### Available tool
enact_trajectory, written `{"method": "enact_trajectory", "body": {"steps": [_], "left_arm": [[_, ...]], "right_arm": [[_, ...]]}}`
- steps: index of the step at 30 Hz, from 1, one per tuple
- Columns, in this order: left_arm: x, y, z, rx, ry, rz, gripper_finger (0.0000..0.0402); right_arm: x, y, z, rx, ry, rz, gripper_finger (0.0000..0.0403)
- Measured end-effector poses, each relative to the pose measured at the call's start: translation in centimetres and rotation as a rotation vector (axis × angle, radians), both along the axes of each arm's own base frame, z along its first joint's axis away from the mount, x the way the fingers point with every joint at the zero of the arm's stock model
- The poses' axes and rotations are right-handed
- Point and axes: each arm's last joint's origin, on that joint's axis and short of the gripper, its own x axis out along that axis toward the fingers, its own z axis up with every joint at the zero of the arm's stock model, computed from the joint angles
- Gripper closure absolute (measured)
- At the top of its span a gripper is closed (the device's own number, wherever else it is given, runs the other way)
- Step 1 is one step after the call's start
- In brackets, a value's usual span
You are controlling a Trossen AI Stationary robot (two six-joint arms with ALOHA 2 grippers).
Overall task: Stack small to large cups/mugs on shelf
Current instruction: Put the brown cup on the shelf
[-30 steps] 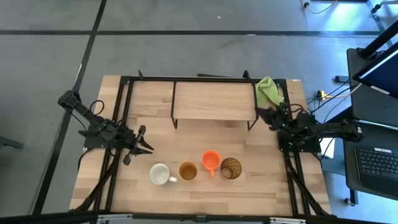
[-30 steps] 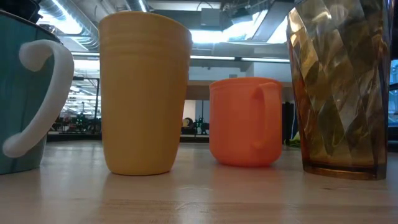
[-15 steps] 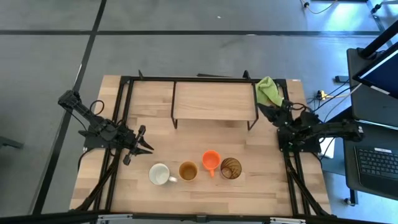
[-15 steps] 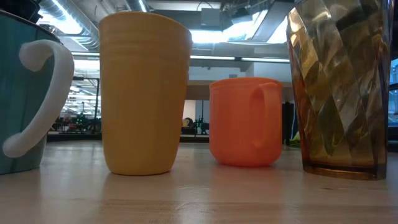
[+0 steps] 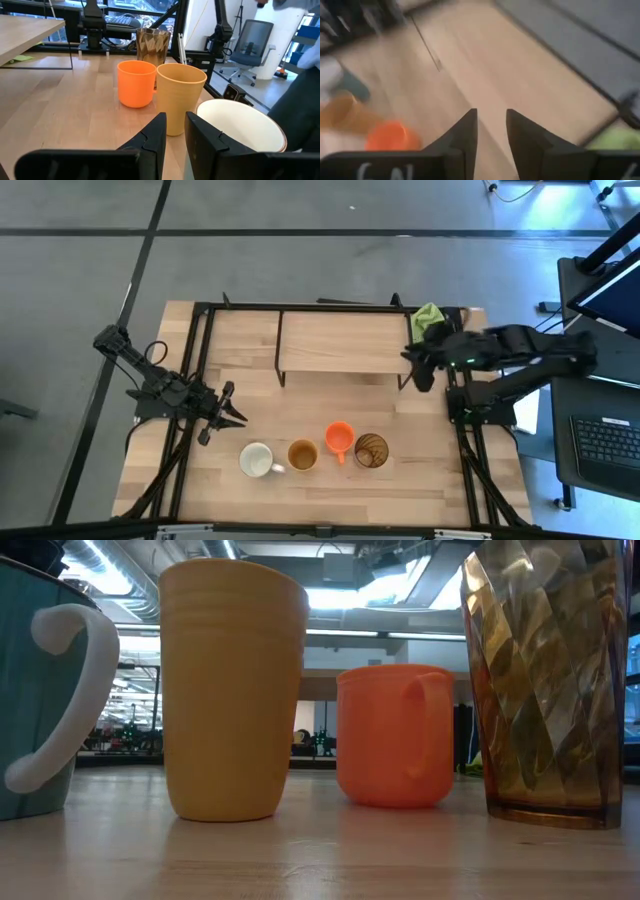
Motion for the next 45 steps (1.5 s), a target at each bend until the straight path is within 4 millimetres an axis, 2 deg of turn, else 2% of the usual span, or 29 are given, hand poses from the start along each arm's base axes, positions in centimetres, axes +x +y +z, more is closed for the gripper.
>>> {"method": "enact_trajectory", "body": {"steps": [4,7,11,15,18,25,28,35,45], "left_arm": [[0.0,0.0,0.0,0.0,0.0,0.0,0.0337],[0.0,0.0,0.0,0.0,0.0,0.0,0.0337],[0.0,0.0,0.0,0.0,0.0,0.0,0.0337],[0.0,0.0,0.0,0.0,0.0,0.0,0.0337],[0.0,0.0,0.0,0.0,0.0,0.0,0.0337],[0.0,0.0,0.0,0.0,0.0,0.0,0.0337],[0.0,0.0,0.0,0.0,0.0,0.0,0.0337],[0.0,0.0,0.0,0.0,0.0,0.0,0.0337],[0.0,0.0,0.0,0.0,0.0,0.0,0.0337]], "right_arm": [[1.6,1.7,0.7,0.154,0.204,-0.002,0.0298],[2.8,4.2,0.5,0.282,0.28,0.0,0.0298],[4.6,8.4,-1.6,0.309,0.359,-0.018,0.0298],[6.0,10.8,-4.0,0.295,0.421,-0.12,0.0289],[7.0,11.3,-5.0,0.264,0.418,-0.188,0.0256],[8.9,11.3,-7.0,0.24,0.45,-0.29,0.0135],[9.7,11.5,-7.9,0.278,0.482,-0.31,0.0106],[11.1,12.7,-9.5,0.38,0.5,-0.357,0.0107],[10.8,14.4,-10.3,0.442,0.514,-0.421,0.0123]]}}
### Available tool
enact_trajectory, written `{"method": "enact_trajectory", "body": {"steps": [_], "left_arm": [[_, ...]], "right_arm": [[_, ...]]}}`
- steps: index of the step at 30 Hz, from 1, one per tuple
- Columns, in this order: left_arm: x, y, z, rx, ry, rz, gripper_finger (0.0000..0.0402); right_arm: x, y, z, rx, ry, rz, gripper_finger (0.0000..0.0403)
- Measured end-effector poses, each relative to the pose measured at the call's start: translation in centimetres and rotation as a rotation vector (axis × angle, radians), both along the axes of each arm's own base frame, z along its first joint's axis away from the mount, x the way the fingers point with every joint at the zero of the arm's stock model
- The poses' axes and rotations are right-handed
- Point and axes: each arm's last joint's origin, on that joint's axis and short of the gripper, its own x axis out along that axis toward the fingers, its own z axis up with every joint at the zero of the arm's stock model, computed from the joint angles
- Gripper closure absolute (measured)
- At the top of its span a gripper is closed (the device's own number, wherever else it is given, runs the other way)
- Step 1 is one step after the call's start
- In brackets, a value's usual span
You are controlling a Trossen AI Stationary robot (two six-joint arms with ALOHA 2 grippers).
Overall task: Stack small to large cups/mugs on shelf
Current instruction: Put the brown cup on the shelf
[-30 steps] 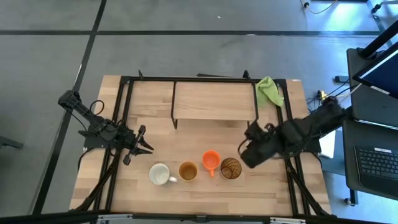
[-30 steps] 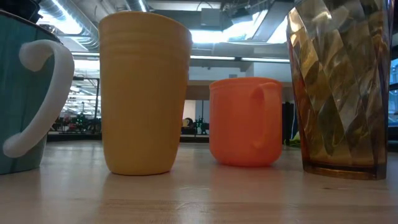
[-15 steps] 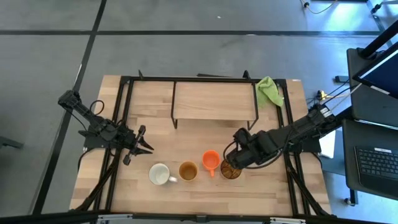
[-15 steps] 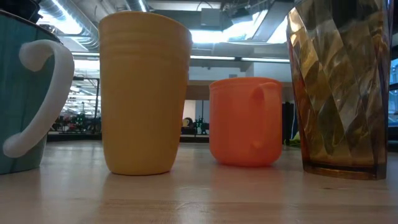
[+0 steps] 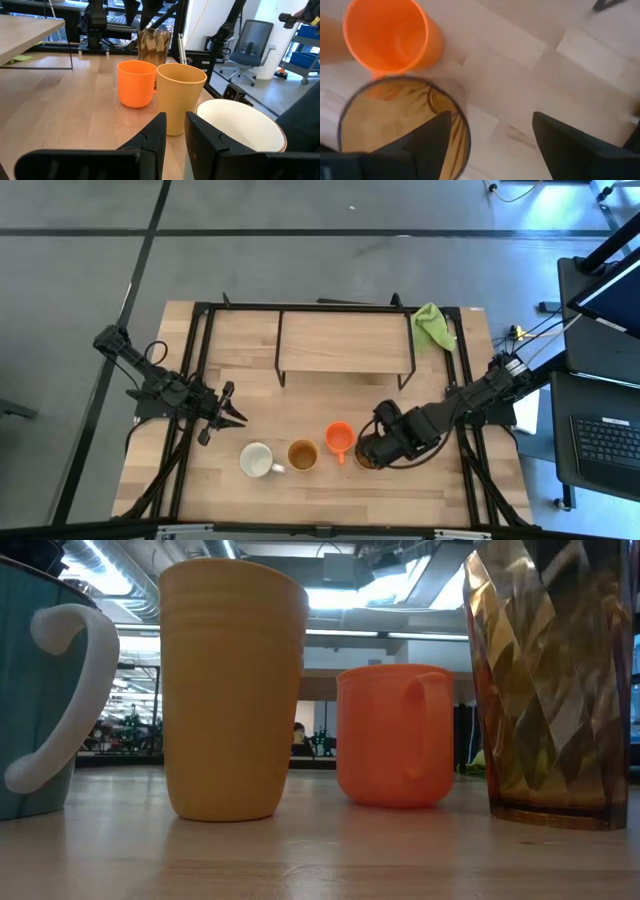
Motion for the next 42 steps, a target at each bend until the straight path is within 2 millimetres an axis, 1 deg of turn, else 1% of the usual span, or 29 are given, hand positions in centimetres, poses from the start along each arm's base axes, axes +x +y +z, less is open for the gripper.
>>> {"method": "enact_trajectory", "body": {"steps": [7,12,17,20,22,24,31,34,35,37,40,42], "left_arm": [[0.0,0.0,0.0,0.0,0.0,0.0,0.0337],[0.0,0.0,0.0,0.0,0.0,0.001,0.0337],[0.0,0.0,0.0,0.0,0.0,0.0,0.0337],[0.0,0.0,0.0,0.0,0.0,0.0,0.0337],[0.0,0.0,0.0,0.0,0.0,0.0,0.0337],[0.0,0.0,0.0,0.0,0.0,0.0,0.0337],[0.0,0.0,0.0,0.0,0.0,0.0,0.0337],[0.0,0.0,0.0,0.0,0.0,0.001,0.0337],[0.0,0.0,0.0,0.0,0.0,0.0,0.0337],[0.0,0.0,0.0,0.0,0.0,0.001,0.0337],[0.0,0.0,0.0,0.0,0.0,0.0,0.0337],[0.0,0.0,0.0,0.0,0.0,0.001,0.0337]], "right_arm": [[0.0,1.0,0.0,0.044,-0.039,-0.035,0.0124],[0.5,1.6,-1.0,0.066,-0.009,-0.04,0.0124],[1.0,1.9,-2.2,0.05,0.028,-0.041,0.0124],[1.0,1.9,-2.3,0.046,0.034,-0.041,0.013],[1.0,1.9,-2.3,0.044,0.035,-0.041,0.0148],[0.8,1.8,-2.3,0.033,0.051,-0.04,0.0179],[0.7,1.7,-2.3,0.025,0.064,-0.037,0.0324],[0.7,1.7,-2.3,0.023,0.064,-0.036,0.0375],[0.7,1.7,-2.2,0.02,0.058,-0.034,0.0385],[0.7,1.7,-2.1,0.02,0.054,-0.02,0.0391],[0.8,1.3,-2.0,0.017,0.063,-0.022,0.0376],[1.0,0.9,-1.1,0.012,0.074,-0.013,0.037]]}}
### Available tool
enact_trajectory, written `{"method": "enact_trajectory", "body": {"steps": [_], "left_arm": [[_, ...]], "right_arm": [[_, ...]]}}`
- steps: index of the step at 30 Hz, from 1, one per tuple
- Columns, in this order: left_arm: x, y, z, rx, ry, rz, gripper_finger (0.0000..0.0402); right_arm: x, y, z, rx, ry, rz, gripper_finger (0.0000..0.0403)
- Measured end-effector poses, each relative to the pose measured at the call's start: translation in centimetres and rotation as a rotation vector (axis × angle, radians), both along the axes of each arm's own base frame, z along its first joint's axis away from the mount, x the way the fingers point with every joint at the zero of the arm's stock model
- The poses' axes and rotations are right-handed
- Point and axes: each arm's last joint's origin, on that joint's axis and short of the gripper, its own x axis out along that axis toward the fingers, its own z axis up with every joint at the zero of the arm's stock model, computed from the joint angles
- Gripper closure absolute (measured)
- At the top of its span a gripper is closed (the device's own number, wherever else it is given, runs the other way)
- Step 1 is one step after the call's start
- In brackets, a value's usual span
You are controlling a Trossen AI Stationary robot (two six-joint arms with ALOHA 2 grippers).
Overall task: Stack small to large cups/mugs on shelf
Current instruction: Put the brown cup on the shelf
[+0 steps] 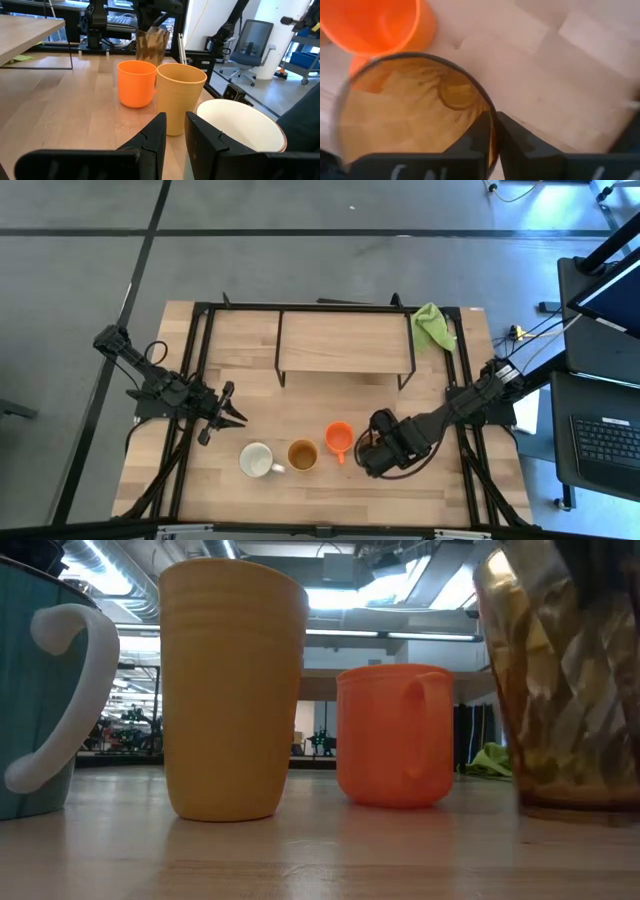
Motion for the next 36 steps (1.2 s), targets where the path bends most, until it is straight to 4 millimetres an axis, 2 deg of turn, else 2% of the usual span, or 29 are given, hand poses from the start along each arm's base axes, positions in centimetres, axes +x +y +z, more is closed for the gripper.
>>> {"method": "enact_trajectory", "body": {"steps": [4,8,11,15,24,32,36], "left_arm": [[0.0,0.0,0.0,0.0,0.0,0.0,0.0337],[0.0,0.0,0.0,0.0,0.0,0.0,0.0337],[0.0,0.0,0.0,-0.002,-0.002,0.0,0.0337],[0.0,0.0,0.0,-0.001,-0.001,0.0,0.0337],[0.0,0.0,0.0,0.0,0.0,0.0,0.0337],[0.0,0.0,0.0,0.0,0.0,0.0,0.0337],[0.0,0.0,0.0,0.0,0.0,0.0,0.0337]], "right_arm": [[-0.2,-1.2,3.5,-0.032,0.029,0.024,0.0391],[-0.2,-2.8,7.2,-0.046,-0.135,0.033,0.0393],[-0.2,-4.4,8.4,-0.059,-0.181,0.01,0.0393],[-0.4,-5.6,8.9,-0.075,-0.196,0.007,0.0399],[0.2,-7.1,8.6,-0.087,-0.163,0.046,0.0401],[0.2,-7.2,8.4,-0.084,-0.157,0.045,0.0402],[-0.1,-6.7,6.7,-0.067,-0.09,0.024,0.0402]]}}
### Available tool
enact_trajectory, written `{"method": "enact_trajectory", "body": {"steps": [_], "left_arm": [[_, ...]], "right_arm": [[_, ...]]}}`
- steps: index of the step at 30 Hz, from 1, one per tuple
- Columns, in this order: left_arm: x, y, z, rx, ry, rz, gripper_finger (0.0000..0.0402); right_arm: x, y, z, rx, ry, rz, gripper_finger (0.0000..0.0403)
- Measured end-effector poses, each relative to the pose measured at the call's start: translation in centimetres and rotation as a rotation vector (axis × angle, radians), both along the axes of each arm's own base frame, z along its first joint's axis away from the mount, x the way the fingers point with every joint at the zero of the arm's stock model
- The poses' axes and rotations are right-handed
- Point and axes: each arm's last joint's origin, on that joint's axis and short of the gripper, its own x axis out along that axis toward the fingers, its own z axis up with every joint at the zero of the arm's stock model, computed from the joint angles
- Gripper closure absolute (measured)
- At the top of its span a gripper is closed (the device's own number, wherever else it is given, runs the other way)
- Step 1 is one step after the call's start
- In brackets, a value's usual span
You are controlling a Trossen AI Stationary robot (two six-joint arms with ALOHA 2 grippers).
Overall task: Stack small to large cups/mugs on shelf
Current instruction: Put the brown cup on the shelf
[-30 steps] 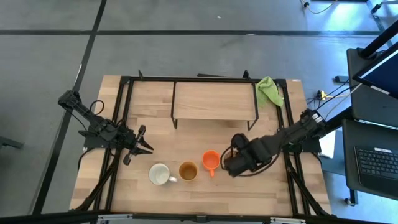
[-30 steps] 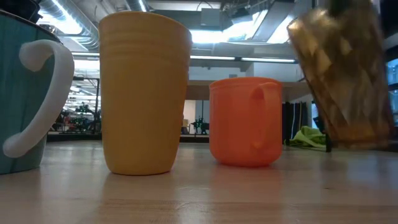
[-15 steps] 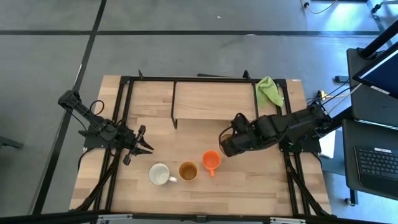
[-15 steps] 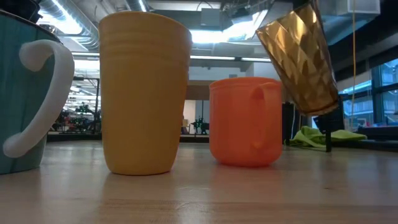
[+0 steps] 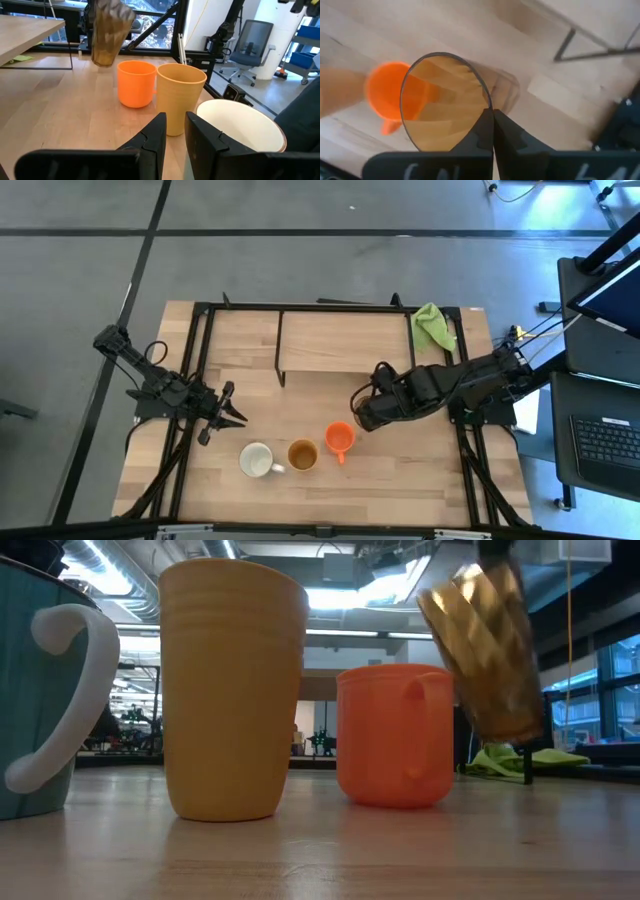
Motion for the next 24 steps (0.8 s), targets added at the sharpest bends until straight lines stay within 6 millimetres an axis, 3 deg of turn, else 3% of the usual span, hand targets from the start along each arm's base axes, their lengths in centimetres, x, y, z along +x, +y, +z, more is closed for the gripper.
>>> {"method": "enact_trajectory", "body": {"steps": [7,15,24], "left_arm": [[0.0,0.0,0.0,0.0,0.0,0.0,0.0337],[0.0,0.0,0.0,0.0,0.0,0.0,0.0337],[0.0,0.0,0.0,0.0,0.0,0.0,0.0337]], "right_arm": [[-0.8,1.4,-1.9,0.011,0.064,-0.031,0.0403],[-3.0,1.8,-1.3,-0.05,-0.152,-0.193,0.0403],[-5.6,3.2,-4.1,-0.005,-0.347,-0.357,0.0403]]}}
